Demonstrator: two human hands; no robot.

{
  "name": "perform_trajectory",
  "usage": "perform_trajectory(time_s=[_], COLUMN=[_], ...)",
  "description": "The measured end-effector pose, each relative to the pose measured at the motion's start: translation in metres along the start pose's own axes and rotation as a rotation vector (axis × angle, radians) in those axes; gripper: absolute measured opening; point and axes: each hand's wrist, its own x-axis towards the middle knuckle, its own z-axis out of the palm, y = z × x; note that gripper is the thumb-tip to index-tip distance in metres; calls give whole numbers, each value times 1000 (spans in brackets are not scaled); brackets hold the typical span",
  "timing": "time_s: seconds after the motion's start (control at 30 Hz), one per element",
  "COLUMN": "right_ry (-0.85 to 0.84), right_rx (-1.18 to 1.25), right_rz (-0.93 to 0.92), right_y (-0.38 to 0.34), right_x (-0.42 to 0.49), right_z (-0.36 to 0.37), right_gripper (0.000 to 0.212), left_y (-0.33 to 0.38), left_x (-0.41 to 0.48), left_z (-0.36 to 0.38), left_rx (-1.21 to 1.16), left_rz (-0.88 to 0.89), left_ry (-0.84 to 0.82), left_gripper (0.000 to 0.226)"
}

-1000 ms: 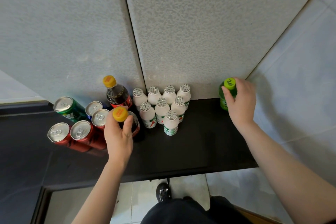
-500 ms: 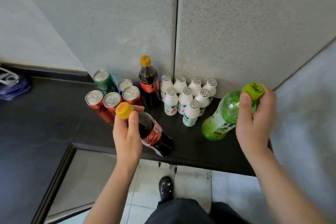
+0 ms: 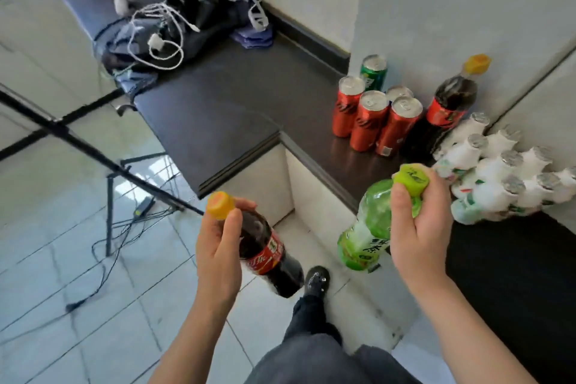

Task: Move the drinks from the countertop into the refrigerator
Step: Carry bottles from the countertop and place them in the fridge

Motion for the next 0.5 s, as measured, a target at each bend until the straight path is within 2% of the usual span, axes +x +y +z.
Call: perform_trajectory(time_s=[0.27, 0.37, 0.5], right_ry=[-386, -596, -821], right_rx=[160, 155, 147], right_rz=[29, -42, -193], right_y=[-40, -63, -101], right_x=[-51, -70, -109], right_z=[87, 111, 149], right_gripper=[21, 26, 29], left_y=[-34, -41, -50], left_x=[-71, -92, -118], left_z=[-134, -173, -223], left_rx=[91, 79, 2], left_rz=[-133, -138, -159], left_ry=[417, 588, 703], left_gripper=[35, 31, 29])
